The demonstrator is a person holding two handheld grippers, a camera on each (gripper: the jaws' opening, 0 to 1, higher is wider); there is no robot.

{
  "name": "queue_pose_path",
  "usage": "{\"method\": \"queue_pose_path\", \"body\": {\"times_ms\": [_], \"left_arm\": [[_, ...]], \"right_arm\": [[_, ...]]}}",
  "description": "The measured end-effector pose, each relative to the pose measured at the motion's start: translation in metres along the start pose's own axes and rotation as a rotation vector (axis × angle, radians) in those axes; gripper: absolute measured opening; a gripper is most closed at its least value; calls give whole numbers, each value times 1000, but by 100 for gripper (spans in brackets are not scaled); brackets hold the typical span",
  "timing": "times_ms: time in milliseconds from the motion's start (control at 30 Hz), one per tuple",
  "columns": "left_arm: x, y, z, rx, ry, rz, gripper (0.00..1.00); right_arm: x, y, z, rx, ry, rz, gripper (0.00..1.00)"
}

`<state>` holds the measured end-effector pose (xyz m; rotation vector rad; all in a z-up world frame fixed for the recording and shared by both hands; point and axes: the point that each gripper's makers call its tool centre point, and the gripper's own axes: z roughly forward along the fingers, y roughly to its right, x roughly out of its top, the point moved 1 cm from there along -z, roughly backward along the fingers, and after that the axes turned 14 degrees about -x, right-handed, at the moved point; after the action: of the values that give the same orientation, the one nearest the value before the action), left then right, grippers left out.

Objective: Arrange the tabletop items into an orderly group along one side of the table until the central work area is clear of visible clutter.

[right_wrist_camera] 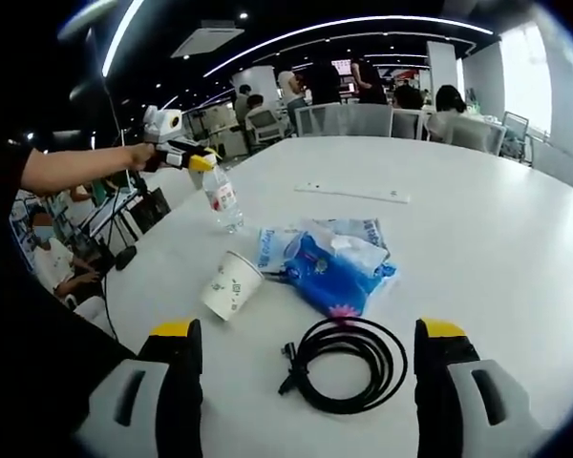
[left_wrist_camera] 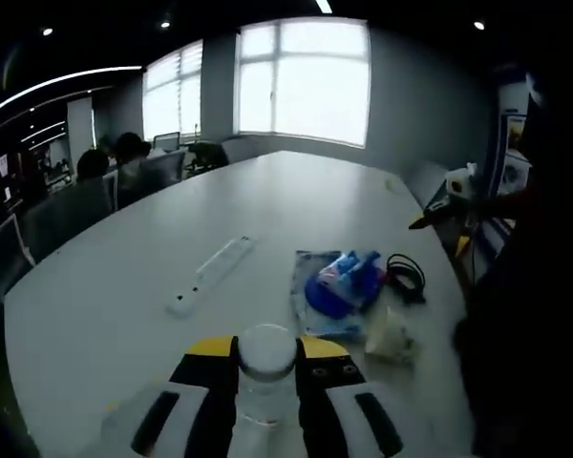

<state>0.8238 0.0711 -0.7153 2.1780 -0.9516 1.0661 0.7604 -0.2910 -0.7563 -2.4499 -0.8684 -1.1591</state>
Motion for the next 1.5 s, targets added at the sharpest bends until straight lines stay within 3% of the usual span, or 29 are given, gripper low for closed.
{"method": "queue_pose_path", "body": {"times_ms": [233,500,700,1033,1133,1333,1500], "left_arm": [[-1,1,-1,-16,-2,11,21],[7,17,3,-2,0,24,22],[10,23,0,2,11,9,28],[9,35,-16,71,50,-51,46],[4,39,-26,86,62,-64,48],[-7,62,-30,113,51,-102,61],[-20,83,-33,165,86,-142,67]], "right_arm": [[1,-2,2,7,-1,-12,88],[0,-3,2,14,1,-14,88],[3,-2,2,13,17,-14,89],[6,-4,1,32,39,-28,92],[6,-6,-1,52,43,-53,95],[9,-5,-4,65,56,-83,97],[13,-1,-6,68,81,-80,99]]}}
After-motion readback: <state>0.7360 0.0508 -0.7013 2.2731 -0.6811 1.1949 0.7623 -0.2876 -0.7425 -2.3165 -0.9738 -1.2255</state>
